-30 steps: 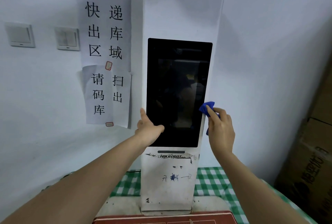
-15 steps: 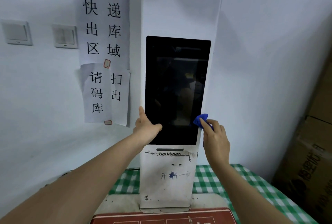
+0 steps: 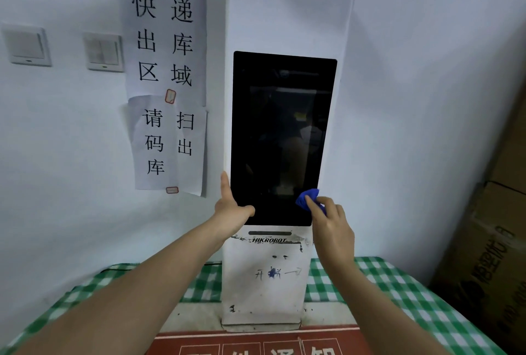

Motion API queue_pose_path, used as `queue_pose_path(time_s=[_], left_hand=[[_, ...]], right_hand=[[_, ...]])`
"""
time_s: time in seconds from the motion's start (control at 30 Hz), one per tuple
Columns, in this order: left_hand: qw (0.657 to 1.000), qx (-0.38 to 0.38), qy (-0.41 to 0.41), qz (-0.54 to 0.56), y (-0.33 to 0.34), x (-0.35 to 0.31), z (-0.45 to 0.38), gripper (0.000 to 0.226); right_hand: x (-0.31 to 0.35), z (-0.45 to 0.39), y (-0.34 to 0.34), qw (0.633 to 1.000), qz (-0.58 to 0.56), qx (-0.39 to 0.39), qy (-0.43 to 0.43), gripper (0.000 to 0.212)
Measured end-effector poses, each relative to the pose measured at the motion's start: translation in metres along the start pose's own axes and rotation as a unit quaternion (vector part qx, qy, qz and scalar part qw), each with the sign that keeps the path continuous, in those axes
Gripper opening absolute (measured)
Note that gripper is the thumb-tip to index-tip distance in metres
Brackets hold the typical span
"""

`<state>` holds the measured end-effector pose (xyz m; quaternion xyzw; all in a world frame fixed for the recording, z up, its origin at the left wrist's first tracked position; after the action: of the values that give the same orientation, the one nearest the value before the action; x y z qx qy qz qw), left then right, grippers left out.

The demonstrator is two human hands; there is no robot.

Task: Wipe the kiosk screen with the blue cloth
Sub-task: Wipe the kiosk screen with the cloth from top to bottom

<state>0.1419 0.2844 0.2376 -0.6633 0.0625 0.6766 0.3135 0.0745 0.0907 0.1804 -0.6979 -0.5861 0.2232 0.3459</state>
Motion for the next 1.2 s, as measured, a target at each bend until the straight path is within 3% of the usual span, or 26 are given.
queue_pose_path(time_s=[0.1,0.27,0.43,0.53,0.73,0.87,1.0,1.2], left_hand=[[1.000,-0.003,-0.009,-0.005,0.000,0.002,-0.005,0.101],[1.000,0.001,-0.009,-0.010,0.000,0.003,-0.005,0.101],[1.000,0.015,-0.001,-0.011,-0.001,0.000,-0.001,0.100],[1.000,0.012,-0.003,-0.020,-0.001,0.002,0.002,0.101],[1.000,0.006,-0.011,-0.012,0.001,0.005,-0.002,0.104],[1.000,0.004,-0.010,-0.016,-0.001,0.005,-0.002,0.103],[1.000,0.002,-0.008,-0.020,0.000,0.003,-0.003,0.104],[1.000,0.013,-0.007,-0.016,-0.003,0.005,0.000,0.103]], right_hand=[[0.000,-0.009,-0.010,1.000,0.008,-0.007,-0.006,0.073],[0.008,-0.035,-0.025,0.994,-0.056,-0.083,0.048,0.055],[0.000,-0.004,0.002,0.998,0.029,-0.004,-0.060,0.078],[-0.004,-0.008,-0.005,0.992,0.062,0.006,-0.110,0.076],[0.012,-0.040,-0.027,0.997,0.002,-0.069,-0.014,0.059],[0.017,-0.017,-0.002,0.996,0.034,-0.014,-0.086,0.077],[0.016,-0.013,-0.005,0.988,0.058,0.021,-0.142,0.077],[0.030,-0.044,-0.023,0.997,-0.007,-0.077,-0.020,0.059]])
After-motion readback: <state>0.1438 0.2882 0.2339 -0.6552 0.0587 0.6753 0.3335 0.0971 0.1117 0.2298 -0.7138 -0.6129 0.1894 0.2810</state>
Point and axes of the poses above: each hand's wrist, its own z-axis away from the middle knuckle, its own y-axis out of the palm, x = y × z, the point moved 2 cm from there along -z, towards the middle knuckle, and after that the axes turned 10 degrees about x, right-handed, at the moved point
